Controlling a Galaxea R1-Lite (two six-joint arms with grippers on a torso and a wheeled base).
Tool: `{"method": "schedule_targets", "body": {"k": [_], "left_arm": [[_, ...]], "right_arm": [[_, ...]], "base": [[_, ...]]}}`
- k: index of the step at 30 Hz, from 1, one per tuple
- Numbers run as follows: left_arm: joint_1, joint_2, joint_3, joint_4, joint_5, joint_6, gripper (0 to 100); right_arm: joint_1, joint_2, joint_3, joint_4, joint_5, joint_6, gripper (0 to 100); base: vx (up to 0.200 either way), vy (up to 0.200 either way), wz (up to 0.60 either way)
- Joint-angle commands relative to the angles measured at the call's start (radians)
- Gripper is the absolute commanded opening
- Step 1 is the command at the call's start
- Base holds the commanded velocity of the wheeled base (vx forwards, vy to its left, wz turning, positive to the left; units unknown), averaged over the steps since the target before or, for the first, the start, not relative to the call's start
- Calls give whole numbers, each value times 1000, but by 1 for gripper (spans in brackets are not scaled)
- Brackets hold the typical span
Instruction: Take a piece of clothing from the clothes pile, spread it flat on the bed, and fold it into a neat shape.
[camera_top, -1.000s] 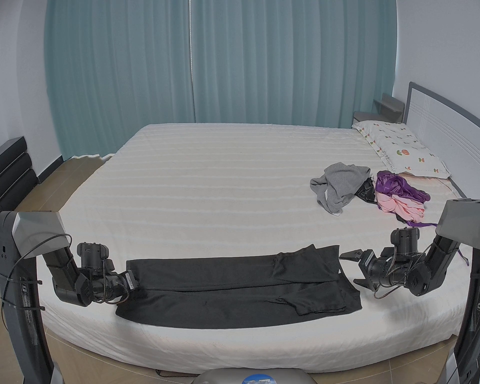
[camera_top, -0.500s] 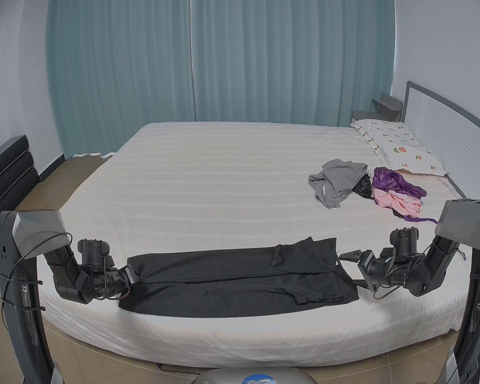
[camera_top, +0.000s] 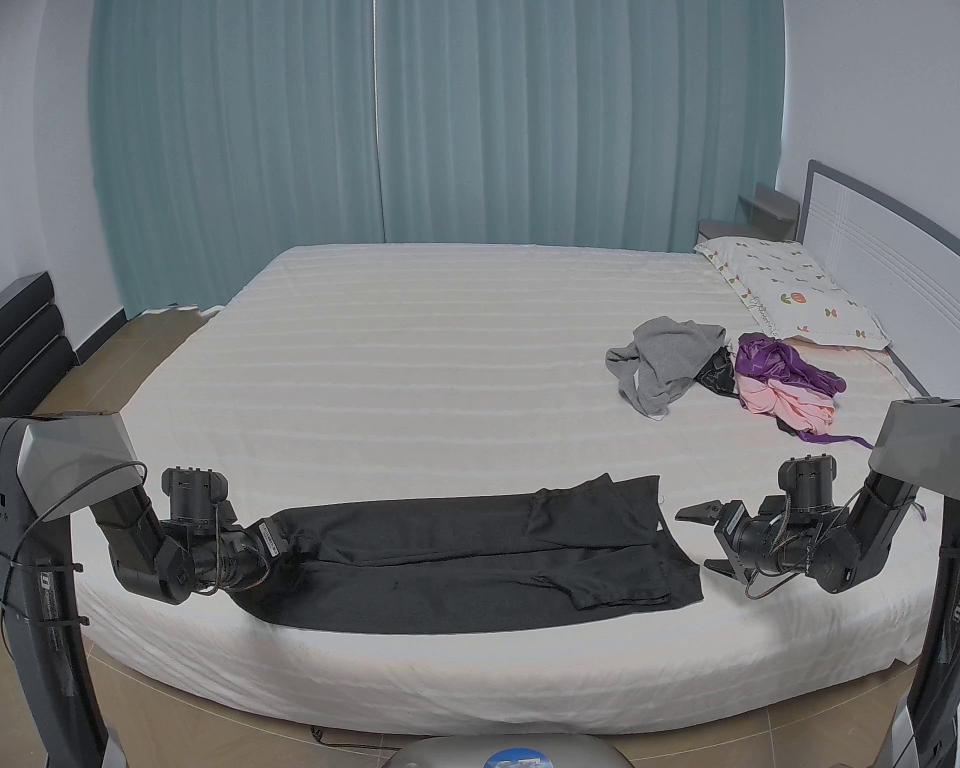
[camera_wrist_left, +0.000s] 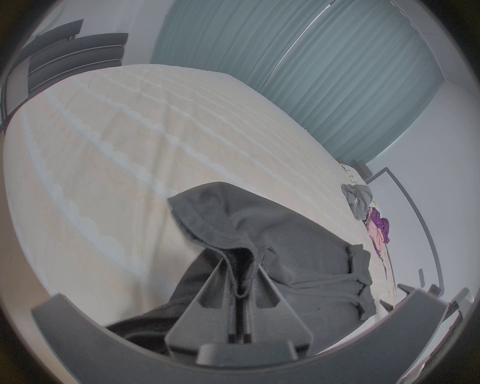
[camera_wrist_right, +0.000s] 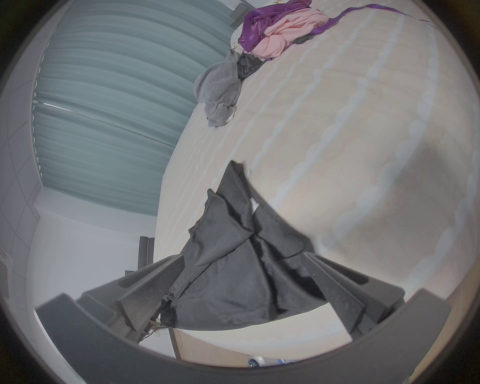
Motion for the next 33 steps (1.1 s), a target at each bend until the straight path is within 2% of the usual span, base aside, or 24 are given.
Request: {"method": "schedule_targets", "body": {"k": [1,10,15,20,27,29,33], "left_arm": [[-42,-73,8,5,22,-44,0],[-142,-145,-9,39,117,-52,0],[-219,-180,-72,165,157,-52,0],[-274,-190,-153,283,189,-52,0],[-338,-183,-259,421,197,-64,0],[-381,-179,-313,459,199,-102,0],[-427,-154,-400,544,206,-119,0]], "right_arm": [[1,0,0,0,-1,0,100],[9,11,1,-14,-8,0,100],[10,28,29,-89,-8,-1,100],[13,29,37,-102,-9,-3,100],[13,29,37,-102,-9,-3,100],[13,29,35,-102,-9,-3,100],[13,29,37,-102,-9,-3,100]], "base": [[0,-200,0],[0,-200,0],[0,-200,0],[0,-200,0],[0,-200,0],[0,-200,0],[0,-200,0]]}}
